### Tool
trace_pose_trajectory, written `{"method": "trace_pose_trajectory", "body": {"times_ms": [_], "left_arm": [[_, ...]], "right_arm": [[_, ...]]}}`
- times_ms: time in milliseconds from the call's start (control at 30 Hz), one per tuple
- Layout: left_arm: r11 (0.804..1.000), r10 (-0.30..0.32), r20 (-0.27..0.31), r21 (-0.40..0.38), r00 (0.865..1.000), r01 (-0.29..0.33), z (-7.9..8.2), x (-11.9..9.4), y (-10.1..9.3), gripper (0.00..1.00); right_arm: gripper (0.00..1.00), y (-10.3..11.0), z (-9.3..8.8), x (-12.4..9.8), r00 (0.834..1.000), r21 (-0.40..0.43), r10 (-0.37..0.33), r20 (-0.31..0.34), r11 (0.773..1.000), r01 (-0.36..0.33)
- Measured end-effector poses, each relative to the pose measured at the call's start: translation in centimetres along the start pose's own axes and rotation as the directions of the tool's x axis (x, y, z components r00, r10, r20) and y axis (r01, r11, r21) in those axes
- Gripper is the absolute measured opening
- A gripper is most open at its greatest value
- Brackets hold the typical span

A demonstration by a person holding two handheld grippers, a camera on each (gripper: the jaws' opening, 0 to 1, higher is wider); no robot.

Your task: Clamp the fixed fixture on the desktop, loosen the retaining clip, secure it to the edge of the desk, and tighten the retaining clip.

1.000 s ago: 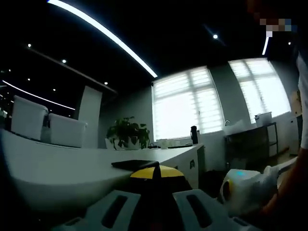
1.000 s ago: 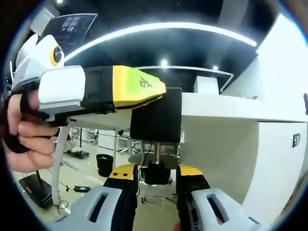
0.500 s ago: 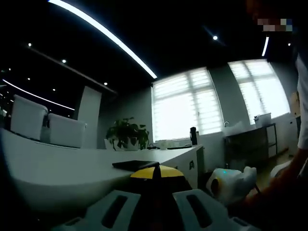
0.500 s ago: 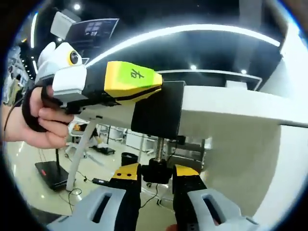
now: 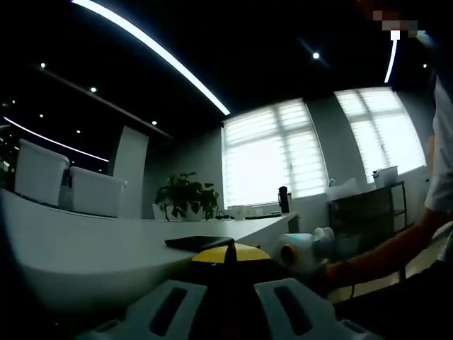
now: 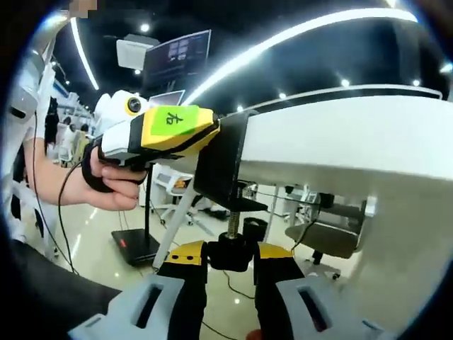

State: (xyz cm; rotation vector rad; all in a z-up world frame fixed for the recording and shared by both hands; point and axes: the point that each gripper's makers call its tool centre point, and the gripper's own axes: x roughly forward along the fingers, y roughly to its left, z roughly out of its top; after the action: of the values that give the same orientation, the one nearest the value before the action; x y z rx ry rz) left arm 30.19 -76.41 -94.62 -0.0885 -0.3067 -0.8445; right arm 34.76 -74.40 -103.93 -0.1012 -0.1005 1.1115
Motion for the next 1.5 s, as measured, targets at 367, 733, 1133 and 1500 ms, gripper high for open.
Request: {"method": "trace_pose_trajectory", "body": {"times_ms": [367, 733, 1133, 1500], "left_arm": [[1.0, 0.004, 0.009, -0.022, 1.0, -0.004, 0.0, -0.1, 0.9, 0.02], [1.0, 0.004, 0.009, -0.023, 1.0, -0.004, -0.1, 0.1, 1.0, 0.02], [0.999, 0.005, 0.02, -0.04, 1.0, -0.004, 0.1, 0.0, 0.0, 0.02], [0.999, 0.003, 0.03, -0.053, 1.0, -0.002, 0.1, 0.1, -0.1, 0.02]], "right_arm": [[0.32, 1.2, -2.5, -6.0, 0.812, 0.038, -0.583, -0.02, 0.811, 0.583], [0.28, 1.5, 0.8, -3.3, 0.682, -0.132, -0.73, 0.038, 0.673, 0.728], [0.25, -1.0, 1.4, -2.3, 0.64, -0.082, -0.766, 0.053, 0.636, 0.768], [0.25, -1.2, 0.8, -1.8, 0.633, -0.103, -0.774, 0.035, 0.627, 0.772]]}}
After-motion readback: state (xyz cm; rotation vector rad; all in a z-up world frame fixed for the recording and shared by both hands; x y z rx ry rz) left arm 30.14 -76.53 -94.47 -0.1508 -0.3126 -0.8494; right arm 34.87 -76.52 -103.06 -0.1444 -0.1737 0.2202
